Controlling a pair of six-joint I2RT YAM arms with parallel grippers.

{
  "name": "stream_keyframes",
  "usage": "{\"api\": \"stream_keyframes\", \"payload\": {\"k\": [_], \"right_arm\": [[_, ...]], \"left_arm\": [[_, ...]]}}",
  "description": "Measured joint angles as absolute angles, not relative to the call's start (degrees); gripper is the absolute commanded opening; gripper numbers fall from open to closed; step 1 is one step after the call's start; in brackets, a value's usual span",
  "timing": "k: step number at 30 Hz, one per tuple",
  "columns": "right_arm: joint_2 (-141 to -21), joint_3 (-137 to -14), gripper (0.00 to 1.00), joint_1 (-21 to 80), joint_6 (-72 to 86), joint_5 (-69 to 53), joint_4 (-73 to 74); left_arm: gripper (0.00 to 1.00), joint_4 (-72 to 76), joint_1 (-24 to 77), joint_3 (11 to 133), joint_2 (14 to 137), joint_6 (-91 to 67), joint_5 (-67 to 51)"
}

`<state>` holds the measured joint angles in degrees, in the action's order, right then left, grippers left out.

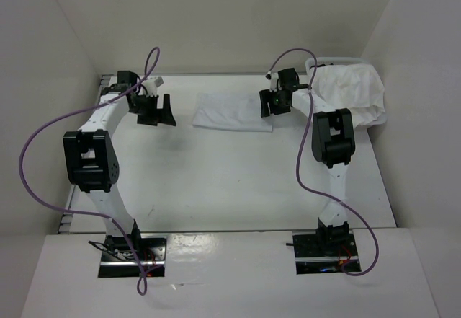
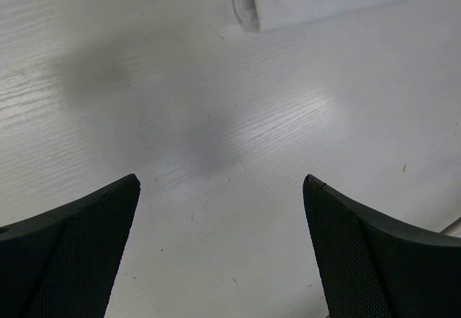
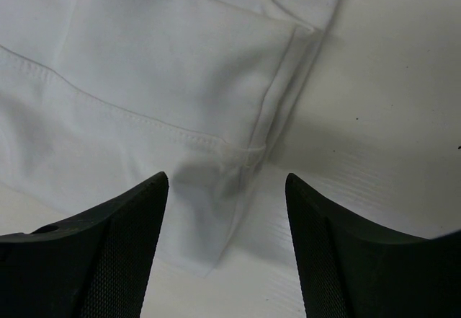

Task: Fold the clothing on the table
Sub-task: Fold the skirt

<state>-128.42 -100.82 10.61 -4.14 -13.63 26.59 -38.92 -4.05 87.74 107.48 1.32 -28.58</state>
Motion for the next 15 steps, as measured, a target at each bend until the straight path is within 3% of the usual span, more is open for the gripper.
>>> {"api": "stream_keyframes", "payload": {"k": [15], "right_arm": [[-129.51,-100.82,0.65,10.74,-4.8,-9.85,26.26]], "left_arm": [[1.0,-38.92,-4.49,87.42,107.37,1.48,-28.51]]}}
